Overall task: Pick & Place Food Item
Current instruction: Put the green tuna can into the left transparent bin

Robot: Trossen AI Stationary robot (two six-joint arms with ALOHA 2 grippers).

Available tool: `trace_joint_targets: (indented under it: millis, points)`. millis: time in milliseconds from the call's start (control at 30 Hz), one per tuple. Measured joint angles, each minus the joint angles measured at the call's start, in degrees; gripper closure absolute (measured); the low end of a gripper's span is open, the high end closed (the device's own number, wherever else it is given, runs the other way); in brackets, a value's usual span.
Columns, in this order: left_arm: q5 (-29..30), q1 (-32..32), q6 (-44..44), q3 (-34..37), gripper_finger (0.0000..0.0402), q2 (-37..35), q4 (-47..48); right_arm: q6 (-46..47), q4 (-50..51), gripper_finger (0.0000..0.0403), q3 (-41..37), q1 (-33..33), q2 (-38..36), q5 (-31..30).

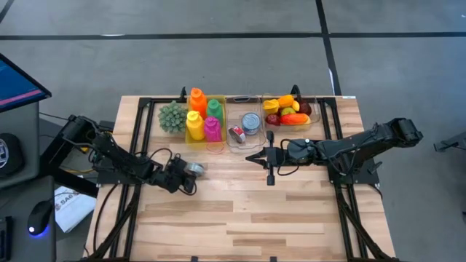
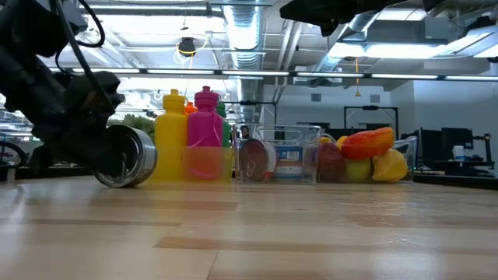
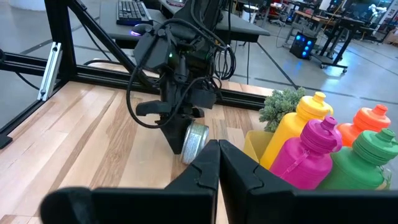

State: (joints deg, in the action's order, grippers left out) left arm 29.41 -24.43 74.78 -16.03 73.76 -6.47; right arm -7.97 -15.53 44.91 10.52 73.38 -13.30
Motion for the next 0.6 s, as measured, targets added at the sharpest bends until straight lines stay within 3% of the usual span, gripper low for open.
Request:
trace_joint_targets:
  millis: [267, 467, 600]
  points:
    - [-4.6, 0.0, -11.4, -0.9, 0.0401, -1.6, -10.1, 0.0, 0.0, 0.0399, 0.0, 0.0, 0.0, 0.0]
    - [-5.5, 0.0, -41.6, -6.0, 0.0401, -7.7, -10.4, 0.0, -0.1, 0.0399, 0.0, 0.0, 0.0, 0.0]
    - [-5.5, 0.8, -53.0, -7.7, 0.0401, -13.2, -10.4, 0.0, -0.1, 0.0399, 0.0, 0.0, 0.0, 0.0]
